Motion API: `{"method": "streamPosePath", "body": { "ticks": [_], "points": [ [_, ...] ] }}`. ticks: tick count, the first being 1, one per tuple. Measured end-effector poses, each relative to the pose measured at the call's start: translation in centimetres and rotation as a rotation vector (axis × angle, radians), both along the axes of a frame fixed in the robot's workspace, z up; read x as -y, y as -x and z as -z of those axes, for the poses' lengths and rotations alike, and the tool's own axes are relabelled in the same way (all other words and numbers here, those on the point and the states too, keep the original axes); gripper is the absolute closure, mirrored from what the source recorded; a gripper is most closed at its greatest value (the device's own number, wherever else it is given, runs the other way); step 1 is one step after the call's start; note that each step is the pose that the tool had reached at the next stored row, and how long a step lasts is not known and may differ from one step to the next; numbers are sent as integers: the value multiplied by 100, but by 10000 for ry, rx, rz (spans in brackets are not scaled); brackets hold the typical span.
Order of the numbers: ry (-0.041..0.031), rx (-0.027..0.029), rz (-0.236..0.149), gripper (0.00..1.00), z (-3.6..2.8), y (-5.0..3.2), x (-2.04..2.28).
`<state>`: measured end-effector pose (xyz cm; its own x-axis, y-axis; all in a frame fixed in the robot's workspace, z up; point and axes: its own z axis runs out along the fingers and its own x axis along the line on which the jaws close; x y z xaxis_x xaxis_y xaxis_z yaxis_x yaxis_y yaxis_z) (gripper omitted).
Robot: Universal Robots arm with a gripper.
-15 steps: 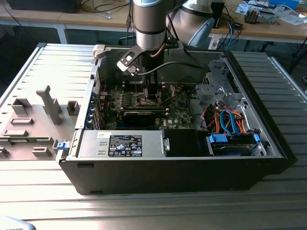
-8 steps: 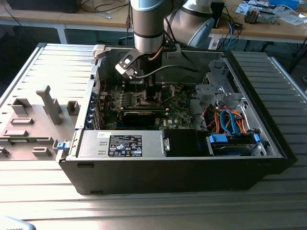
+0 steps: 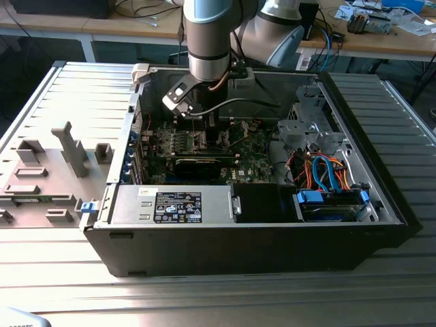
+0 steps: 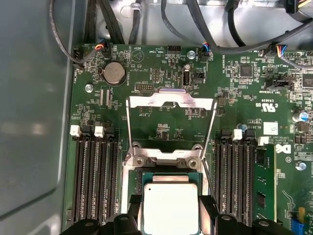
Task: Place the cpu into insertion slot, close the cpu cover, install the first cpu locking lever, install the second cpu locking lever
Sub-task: 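Place the cpu into insertion slot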
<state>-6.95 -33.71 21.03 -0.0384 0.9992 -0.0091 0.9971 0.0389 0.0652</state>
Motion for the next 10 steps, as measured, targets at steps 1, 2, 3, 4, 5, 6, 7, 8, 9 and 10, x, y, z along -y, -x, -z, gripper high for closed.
{"method": "streamPosePath", "body": {
  "ticks": [1,2,3,4,5,6,7,8,9,10],
  "points": [
    [0,0,8,46,9,0,0],
    [0,0,25,46,22,1,0],
    [0,0,38,46,31,1,0],
    [1,0,54,46,40,2,0],
    [0,0,82,46,53,3,-1],
    [0,1,118,46,65,6,-3],
    [0,0,152,46,73,8,-4],
    [0,0,184,46,78,10,-6],
    [0,0,223,46,85,12,-8],
    [1,0,241,46,89,12,-10]
  ]
}}
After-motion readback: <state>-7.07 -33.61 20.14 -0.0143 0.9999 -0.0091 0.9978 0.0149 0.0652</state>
